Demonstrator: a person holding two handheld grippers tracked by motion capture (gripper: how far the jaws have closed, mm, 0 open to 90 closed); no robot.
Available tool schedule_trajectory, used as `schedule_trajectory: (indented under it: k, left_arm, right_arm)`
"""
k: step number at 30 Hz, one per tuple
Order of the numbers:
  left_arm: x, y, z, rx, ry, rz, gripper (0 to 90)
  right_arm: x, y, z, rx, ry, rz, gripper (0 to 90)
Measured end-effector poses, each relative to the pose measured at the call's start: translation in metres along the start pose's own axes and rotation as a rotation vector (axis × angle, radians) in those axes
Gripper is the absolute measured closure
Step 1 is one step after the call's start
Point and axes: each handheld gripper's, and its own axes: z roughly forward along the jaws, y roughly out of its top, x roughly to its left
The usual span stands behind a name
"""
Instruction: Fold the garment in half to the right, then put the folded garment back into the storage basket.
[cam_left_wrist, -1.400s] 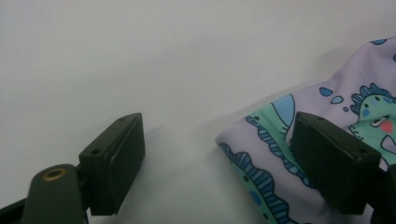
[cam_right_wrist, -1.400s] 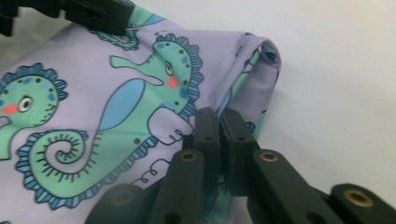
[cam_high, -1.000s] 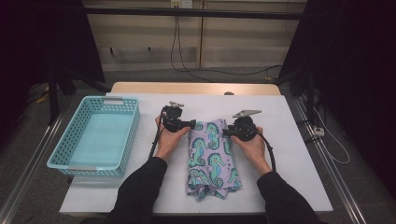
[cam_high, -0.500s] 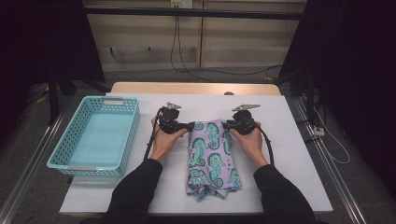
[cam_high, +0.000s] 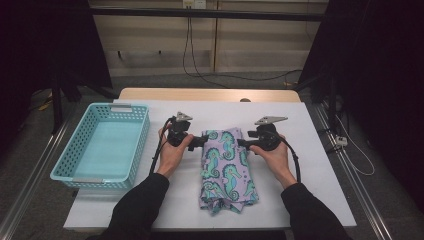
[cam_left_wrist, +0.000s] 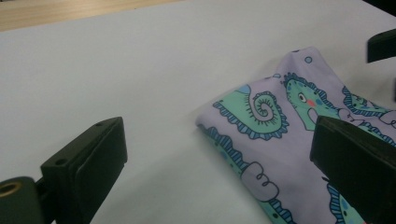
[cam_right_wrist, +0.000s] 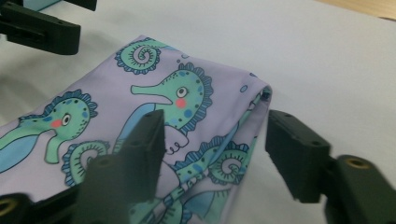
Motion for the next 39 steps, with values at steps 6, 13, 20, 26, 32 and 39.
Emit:
schedule_trajectory:
  k: [6,13,20,26,32,39]
  left_arm:
    - [-0.009,0.000,-0.011,-0.026,-0.023,0.032,4.0]
    - [-0.011,-0.010,-0.032,-0.033,-0.016,0.064,4.0]
    - [-0.013,-0.017,-0.042,-0.036,-0.040,0.069,3.9]
    - [-0.014,-0.020,-0.045,-0.036,-0.056,0.066,4.0]
    - [-0.012,-0.023,-0.050,-0.024,-0.059,0.067,4.0]
    - [-0.011,-0.025,-0.052,-0.025,-0.049,0.072,4.1]
  right_arm:
    - [0.005,-0.011,-0.012,-0.005,0.027,-0.006,29.6]
    - [0.017,-0.018,-0.029,-0.013,0.069,-0.023,26.3]
    - [0.036,-0.026,-0.046,-0.012,0.118,-0.056,21.1]
    - [0.055,-0.030,-0.054,-0.004,0.175,-0.106,17.3]
    - [0.068,-0.039,-0.060,0.020,0.217,-0.131,19.5]
    - [0.080,-0.051,-0.067,0.034,0.235,-0.164,23.0]
